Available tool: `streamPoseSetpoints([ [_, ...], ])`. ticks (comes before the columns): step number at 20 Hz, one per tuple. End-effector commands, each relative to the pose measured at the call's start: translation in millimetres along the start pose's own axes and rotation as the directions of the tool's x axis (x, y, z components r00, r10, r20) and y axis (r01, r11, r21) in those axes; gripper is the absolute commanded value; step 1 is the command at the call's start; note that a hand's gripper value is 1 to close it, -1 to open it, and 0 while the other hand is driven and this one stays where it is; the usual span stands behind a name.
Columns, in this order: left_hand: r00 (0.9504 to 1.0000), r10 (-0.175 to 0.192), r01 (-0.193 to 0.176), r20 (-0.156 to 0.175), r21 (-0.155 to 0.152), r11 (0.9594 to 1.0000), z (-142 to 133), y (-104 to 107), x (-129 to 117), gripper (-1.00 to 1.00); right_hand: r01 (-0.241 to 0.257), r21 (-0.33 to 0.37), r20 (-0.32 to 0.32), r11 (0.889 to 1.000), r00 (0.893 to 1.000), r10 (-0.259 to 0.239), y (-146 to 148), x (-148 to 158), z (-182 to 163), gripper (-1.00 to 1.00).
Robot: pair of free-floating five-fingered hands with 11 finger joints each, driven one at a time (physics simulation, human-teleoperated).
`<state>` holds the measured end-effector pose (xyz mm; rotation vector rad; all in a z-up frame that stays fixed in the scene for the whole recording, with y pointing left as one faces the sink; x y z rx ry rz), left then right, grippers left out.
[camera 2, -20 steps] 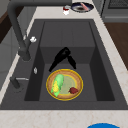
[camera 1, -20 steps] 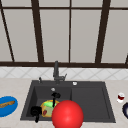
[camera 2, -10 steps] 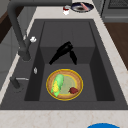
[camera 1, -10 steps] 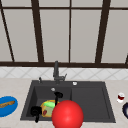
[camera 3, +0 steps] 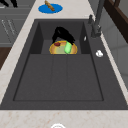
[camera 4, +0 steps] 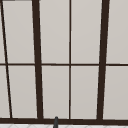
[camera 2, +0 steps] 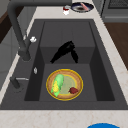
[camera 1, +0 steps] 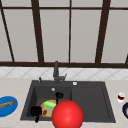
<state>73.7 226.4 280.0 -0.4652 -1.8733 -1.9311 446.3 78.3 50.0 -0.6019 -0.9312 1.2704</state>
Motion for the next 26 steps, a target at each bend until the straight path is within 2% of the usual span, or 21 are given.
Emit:
streamPoseSetpoints([
  [1,1.0,0.0,0.0,0.0,0.0,1.0,0,0,0,0.0,-0.084,0.005,-0.021,0.996,0.996,0.084,3,11,0,-1.0],
  [2,1.0,0.0,0.0,0.0,0.0,1.0,0,0,0,0.0,-0.016,0.004,-0.011,1.0,1.0,0.016,1,1,1,-1.0],
  [8,1.0,0.0,0.0,0.0,0.0,1.0,0,0,0,0.0,-0.03,0.006,0.001,1.0,1.0,0.03,4,4,2,-1.0],
  [14,1.0,0.0,0.0,0.0,0.0,1.0,0,0,0,0.0,-0.035,0.005,-0.013,0.999,0.999,0.035,5,5,3,-1.0],
  [20,1.0,0.0,0.0,0.0,0.0,1.0,0,0,0,0.0,-0.067,-0.041,-0.03,0.997,0.997,0.066,-25,6,25,-1.0],
  [26,1.0,0.0,0.0,0.0,0.0,1.0,0,0,0,0.0,-0.065,-0.025,-0.034,0.998,0.997,0.064,-62,-2,51,-1.0],
])
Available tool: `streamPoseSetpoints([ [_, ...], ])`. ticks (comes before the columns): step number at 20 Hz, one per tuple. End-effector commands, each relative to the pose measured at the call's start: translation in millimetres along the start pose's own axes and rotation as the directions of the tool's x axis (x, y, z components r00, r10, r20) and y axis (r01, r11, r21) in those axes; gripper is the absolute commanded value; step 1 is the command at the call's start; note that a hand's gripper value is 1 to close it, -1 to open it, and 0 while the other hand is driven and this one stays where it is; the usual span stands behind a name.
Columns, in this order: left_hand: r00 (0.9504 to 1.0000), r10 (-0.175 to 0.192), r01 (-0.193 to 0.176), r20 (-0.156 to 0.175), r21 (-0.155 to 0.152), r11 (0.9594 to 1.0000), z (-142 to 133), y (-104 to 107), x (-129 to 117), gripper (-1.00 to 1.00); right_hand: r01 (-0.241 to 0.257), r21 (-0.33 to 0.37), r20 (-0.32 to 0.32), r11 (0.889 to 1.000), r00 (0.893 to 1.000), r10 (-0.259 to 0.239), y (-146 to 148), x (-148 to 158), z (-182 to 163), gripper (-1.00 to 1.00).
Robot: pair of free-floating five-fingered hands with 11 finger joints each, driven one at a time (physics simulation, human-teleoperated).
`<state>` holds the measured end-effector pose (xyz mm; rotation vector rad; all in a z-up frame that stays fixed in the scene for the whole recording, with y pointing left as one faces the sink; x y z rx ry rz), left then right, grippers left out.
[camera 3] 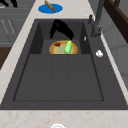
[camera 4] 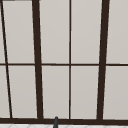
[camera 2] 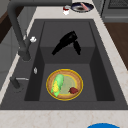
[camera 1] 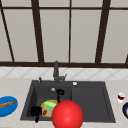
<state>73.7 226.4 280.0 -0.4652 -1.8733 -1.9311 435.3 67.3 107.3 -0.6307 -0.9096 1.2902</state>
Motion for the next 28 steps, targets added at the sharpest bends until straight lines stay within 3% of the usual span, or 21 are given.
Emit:
streamPoseSetpoints([
  [1,1.0,0.0,0.0,0.0,0.0,1.0,0,0,0,0.0,-0.031,-0.03,-0.012,0.999,0.999,0.031,-23,-10,17,-1.0],
  [28,1.0,0.0,0.0,0.0,0.0,1.0,0,0,0,0.0,-0.082,-0.137,-0.028,0.987,0.997,0.079,-205,-27,136,-1.0],
])
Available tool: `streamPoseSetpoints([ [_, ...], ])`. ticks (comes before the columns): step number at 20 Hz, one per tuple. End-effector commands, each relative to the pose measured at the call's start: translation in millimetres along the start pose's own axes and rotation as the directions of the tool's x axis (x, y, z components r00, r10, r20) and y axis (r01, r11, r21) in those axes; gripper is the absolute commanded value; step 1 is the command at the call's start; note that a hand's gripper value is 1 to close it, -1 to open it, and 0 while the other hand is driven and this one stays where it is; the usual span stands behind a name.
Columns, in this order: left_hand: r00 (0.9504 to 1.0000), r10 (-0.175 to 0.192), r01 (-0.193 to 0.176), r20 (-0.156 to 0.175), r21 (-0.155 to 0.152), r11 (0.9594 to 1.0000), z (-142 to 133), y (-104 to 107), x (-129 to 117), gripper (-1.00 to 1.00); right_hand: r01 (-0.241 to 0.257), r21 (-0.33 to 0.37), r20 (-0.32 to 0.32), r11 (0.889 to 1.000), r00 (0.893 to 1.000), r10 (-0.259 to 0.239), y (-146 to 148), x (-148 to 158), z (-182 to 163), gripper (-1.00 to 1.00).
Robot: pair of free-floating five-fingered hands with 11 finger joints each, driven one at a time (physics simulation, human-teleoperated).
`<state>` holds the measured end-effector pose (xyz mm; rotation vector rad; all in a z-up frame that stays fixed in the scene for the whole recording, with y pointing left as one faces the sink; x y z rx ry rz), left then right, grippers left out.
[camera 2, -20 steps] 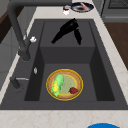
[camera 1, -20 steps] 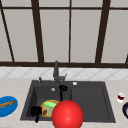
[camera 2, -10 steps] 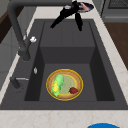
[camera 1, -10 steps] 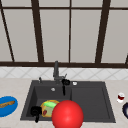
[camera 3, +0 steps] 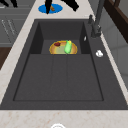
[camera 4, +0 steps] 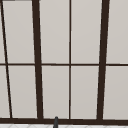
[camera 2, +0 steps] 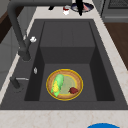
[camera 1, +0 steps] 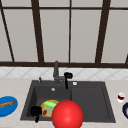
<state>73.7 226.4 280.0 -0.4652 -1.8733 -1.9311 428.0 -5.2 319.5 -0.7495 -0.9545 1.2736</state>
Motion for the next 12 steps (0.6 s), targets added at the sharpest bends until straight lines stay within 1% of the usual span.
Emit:
streamPoseSetpoints([
  [1,1.0,0.0,0.0,0.0,0.0,1.0,0,0,0,0.0,-0.04,-0.031,0.002,0.999,0.999,0.04,-25,-2,12,-1.0],
  [2,1.0,0.0,0.0,0.0,0.0,1.0,0,0,0,0.0,-0.038,-0.023,0.004,0.999,0.999,0.038,-28,-3,12,-1.0],
  [3,1.0,0.0,0.0,0.0,0.0,1.0,0,0,0,0.0,-0.037,-0.006,0.011,0.999,0.999,0.037,-30,-1,3,-1.0],
  [4,1.0,0.0,0.0,0.0,0.0,1.0,0,0,0,0.0,-0.02,0.045,0.02,0.999,1.0,0.019,-28,-1,-16,-1.0],
  [6,1.0,0.0,0.0,0.0,0.0,1.0,0,0,0,0.0,-0.037,0.041,0.014,0.998,0.999,0.037,-24,-4,-33,-1.0],
  [8,1.0,0.0,0.0,0.0,0.0,1.0,0,0,0,0.0,-0.041,0.061,-0.006,0.997,0.999,0.041,-19,-6,-49,-1.0],
  [12,1.0,0.0,0.0,0.0,0.0,1.0,0,0,0,0.0,-0.037,0.084,-0.01,0.996,0.999,0.038,-14,-8,-81,-1.0],
])
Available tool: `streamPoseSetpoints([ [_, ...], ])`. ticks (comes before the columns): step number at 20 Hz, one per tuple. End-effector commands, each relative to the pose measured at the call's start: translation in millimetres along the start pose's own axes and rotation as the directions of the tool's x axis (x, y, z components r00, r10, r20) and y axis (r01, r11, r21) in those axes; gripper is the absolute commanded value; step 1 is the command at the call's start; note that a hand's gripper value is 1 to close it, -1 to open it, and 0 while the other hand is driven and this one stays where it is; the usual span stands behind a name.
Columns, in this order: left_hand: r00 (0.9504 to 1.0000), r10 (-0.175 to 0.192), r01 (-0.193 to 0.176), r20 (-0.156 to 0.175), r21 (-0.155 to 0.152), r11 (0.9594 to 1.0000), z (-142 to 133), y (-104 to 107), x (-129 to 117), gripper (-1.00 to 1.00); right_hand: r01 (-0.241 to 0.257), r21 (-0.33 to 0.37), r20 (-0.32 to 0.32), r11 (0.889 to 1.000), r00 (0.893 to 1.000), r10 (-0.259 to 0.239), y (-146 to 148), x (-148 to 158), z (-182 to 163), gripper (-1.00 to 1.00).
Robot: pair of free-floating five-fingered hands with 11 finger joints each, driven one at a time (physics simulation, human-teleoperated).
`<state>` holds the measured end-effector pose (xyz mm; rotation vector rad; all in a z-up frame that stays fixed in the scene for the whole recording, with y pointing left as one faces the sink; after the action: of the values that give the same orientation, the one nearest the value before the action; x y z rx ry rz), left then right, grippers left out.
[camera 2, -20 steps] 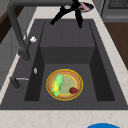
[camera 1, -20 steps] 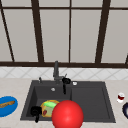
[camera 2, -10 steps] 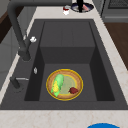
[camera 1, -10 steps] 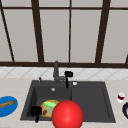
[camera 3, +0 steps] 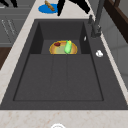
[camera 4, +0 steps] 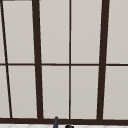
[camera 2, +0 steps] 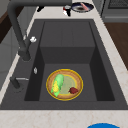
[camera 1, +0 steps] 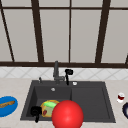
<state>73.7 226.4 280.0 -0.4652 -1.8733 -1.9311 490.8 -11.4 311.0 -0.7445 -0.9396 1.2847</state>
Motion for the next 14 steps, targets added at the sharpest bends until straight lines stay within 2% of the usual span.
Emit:
streamPoseSetpoints([
  [1,1.0,0.0,0.0,0.0,0.0,1.0,0,0,0,0.0,-0.027,0.079,-0.011,0.997,1.0,0.028,7,-3,-30,-1.0],
  [6,1.0,0.0,0.0,0.0,0.0,1.0,0,0,0,0.0,-0.001,0.163,-0.015,0.987,1.0,0.003,4,-4,-64,-1.0],
  [9,1.0,0.0,0.0,0.0,0.0,1.0,0,0,0,0.0,-0.005,0.202,-0.012,0.979,1.0,0.007,-12,-10,-76,-1.0],
  [14,1.0,0.0,0.0,0.0,0.0,1.0,0,0,0,0.0,-0.017,0.202,0.004,0.979,1.0,0.016,-29,-16,-80,-1.0],
])
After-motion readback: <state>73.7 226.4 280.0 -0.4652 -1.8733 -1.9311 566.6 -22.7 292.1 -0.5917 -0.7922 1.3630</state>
